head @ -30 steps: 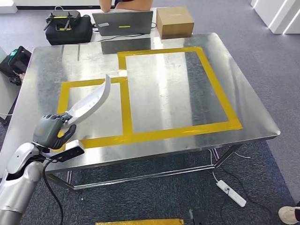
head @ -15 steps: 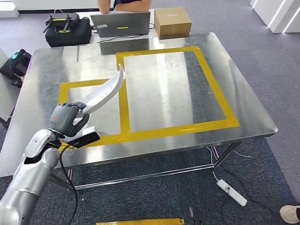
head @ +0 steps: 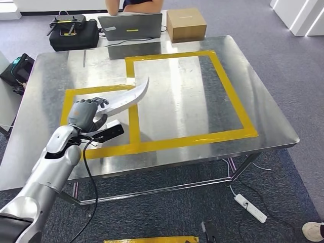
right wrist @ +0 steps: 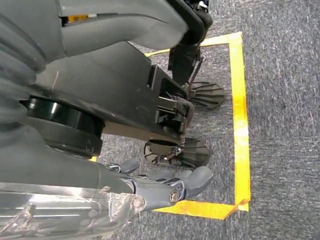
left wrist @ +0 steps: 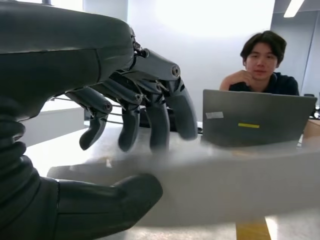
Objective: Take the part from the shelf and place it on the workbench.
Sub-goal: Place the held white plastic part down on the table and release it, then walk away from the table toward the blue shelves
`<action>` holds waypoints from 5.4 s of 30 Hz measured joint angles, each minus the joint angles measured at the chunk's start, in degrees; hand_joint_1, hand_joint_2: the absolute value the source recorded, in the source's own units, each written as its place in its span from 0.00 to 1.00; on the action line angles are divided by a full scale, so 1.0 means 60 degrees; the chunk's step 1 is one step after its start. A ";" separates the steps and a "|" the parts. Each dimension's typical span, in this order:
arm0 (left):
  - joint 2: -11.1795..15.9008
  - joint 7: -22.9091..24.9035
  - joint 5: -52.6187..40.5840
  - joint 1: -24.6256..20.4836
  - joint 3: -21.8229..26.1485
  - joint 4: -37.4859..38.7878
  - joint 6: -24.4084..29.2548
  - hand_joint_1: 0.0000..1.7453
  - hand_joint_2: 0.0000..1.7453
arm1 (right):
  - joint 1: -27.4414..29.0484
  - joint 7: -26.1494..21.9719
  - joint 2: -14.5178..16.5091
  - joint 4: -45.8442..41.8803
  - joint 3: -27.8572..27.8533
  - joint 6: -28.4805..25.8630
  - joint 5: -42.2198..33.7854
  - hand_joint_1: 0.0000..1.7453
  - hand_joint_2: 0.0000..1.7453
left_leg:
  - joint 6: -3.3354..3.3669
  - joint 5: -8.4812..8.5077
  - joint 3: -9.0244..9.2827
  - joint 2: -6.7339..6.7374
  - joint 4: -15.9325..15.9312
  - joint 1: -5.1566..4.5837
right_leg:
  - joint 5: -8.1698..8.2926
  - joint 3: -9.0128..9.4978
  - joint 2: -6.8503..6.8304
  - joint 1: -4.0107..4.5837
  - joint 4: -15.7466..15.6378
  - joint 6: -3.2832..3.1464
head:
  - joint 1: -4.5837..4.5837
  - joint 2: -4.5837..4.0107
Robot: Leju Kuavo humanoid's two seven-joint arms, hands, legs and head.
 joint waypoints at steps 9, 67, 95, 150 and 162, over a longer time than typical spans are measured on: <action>-0.0270 0.0475 0.0118 -0.0755 0.0036 0.1534 0.0278 0.00 0.00 | -0.0078 0.0258 0.0176 0.0001 -0.0004 -0.0003 -0.0270 0.00 0.00 | 0.0000 0.0000 0.0000 0.0000 0.0000 0.0001 | -0.0002 -0.0003 0.0001 0.0003 0.0009 -0.0002 | 0.0000 0.0000; 0.0287 0.0728 0.0194 -0.0659 0.0717 0.1998 0.0654 0.00 0.00 | -0.0012 -0.0023 0.0039 -0.0003 -0.0003 -0.0141 -0.0751 0.00 0.00 | 0.0245 0.0035 -0.0463 0.0003 0.0399 -0.0120 | -0.0332 -0.0569 0.0014 0.0115 0.1395 -0.0153 | -0.0015 0.0000; 0.0845 0.0672 0.0262 -0.0084 0.1060 0.1604 0.0561 0.00 0.00 | 0.0142 -0.0079 -0.0238 -0.0027 0.0011 0.0133 -0.0904 0.00 0.00 | 0.0286 -0.0039 -0.0370 0.0063 0.0352 -0.0072 | -0.0389 -0.1914 -0.0052 0.0063 0.3245 0.0024 | -0.0025 0.0000; 0.0843 -0.0457 0.1984 0.4448 0.4187 0.2421 0.1806 0.00 0.00 | 0.0737 -0.0513 -0.0940 -0.0062 0.0362 0.0149 -0.1020 0.00 0.00 | -0.0133 -0.0812 0.0720 0.0072 0.0194 0.0021 | 0.0459 -0.0855 0.0041 0.0172 0.0414 -0.0519 | -0.0017 0.0000; 0.0106 0.0663 0.1934 0.5340 0.5442 0.5978 0.1725 0.00 0.00 | 0.0957 -0.0567 -0.0946 -0.0058 0.0361 -0.0325 -0.0841 0.00 0.00 | 0.0304 -0.0623 0.0451 0.0039 0.0258 -0.0196 | 0.0895 -0.0864 -0.0014 -0.0041 0.0161 0.0071 | 0.0007 0.0000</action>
